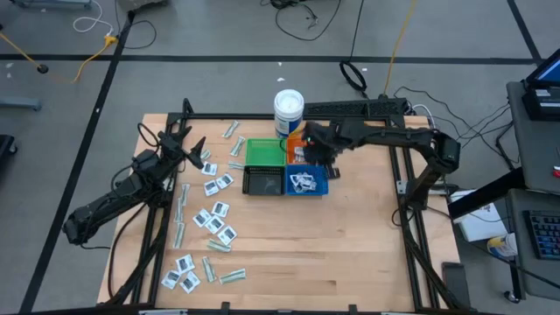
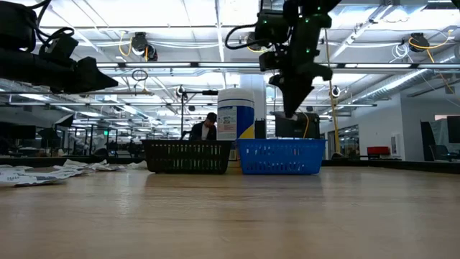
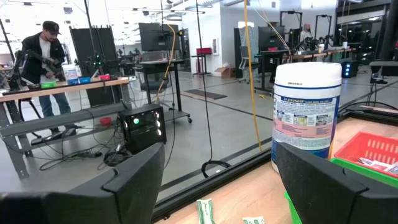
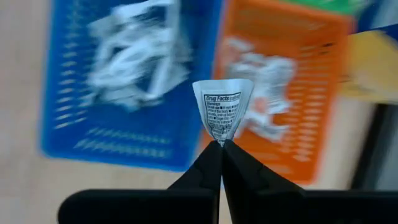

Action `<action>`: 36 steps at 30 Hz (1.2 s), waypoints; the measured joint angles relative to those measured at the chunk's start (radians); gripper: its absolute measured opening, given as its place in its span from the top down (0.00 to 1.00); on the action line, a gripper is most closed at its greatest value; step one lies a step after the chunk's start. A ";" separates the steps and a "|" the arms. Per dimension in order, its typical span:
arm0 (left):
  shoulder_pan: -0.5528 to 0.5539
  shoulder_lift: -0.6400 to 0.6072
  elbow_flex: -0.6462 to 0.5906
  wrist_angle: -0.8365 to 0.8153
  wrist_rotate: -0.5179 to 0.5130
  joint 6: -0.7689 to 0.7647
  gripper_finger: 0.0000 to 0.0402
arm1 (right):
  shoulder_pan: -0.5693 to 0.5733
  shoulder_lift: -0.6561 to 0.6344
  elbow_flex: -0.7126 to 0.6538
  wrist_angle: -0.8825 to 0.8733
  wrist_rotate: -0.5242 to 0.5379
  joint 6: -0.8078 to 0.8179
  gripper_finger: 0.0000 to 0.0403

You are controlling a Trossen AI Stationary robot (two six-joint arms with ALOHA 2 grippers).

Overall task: Pick & Place First Aid Supplies
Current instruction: Put the orange ointment pack into the orange basket

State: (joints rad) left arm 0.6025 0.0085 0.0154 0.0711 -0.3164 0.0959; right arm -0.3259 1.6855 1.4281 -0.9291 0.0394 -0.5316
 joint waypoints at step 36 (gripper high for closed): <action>0.000 0.000 0.000 0.000 0.000 0.000 0.23 | -0.105 0.000 -0.326 0.574 -0.015 -0.062 0.98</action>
State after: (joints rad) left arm 0.6029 0.0083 0.0154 0.0711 -0.3168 0.0959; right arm -0.4305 1.6855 1.1023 -0.3553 0.0242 -0.5938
